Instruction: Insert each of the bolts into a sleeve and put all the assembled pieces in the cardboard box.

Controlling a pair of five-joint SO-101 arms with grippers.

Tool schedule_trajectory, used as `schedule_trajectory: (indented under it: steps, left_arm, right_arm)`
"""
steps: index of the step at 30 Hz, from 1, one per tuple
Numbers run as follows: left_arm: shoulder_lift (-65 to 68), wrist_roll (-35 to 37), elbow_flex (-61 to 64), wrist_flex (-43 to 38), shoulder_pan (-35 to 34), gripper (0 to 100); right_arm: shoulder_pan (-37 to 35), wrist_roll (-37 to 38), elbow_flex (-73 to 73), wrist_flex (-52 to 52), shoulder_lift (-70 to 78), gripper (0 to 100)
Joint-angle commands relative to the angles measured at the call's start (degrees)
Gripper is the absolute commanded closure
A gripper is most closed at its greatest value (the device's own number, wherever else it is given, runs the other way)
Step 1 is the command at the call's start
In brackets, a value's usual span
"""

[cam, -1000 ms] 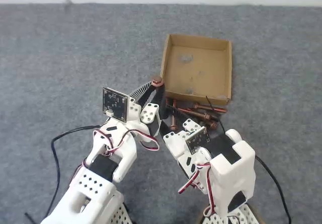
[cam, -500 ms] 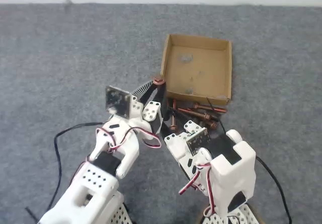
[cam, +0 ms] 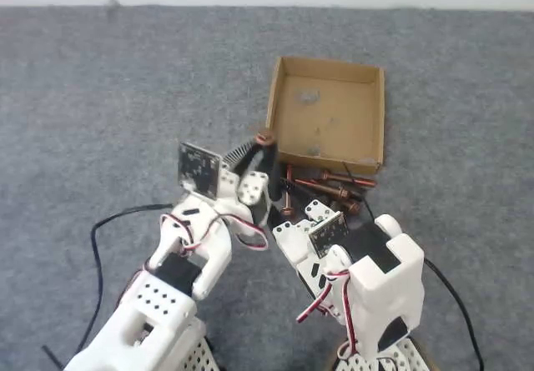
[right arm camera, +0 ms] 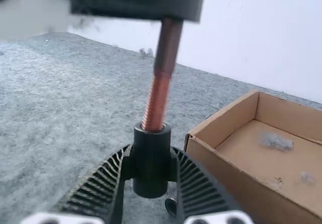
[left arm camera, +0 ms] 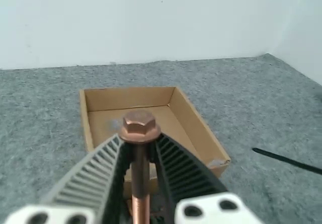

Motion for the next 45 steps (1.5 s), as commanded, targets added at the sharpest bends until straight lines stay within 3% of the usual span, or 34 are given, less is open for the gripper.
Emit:
schedule_trajectory:
  steps: [1, 26, 35, 45]
  left_arm:
    - [-4.22, -0.26, -0.48, 0.35, 1.14, 99]
    - [-4.13, -0.26, 0.66, -0.09, 1.23, 99]
    - [10.02, -0.35, -1.63, -9.41, 1.05, 99]
    - [4.66, -0.26, 2.77, -9.23, 1.41, 99]
  right_arm:
    - [1.89, 0.44, 0.09, -1.63, -3.47, 99.2]
    - [1.71, 0.88, 1.05, -2.15, -3.65, 99.2]
    - [2.07, 0.97, 0.88, -2.07, -3.56, 99.2]
    - [4.7, 0.79, -0.35, -2.07, -3.65, 99.2]
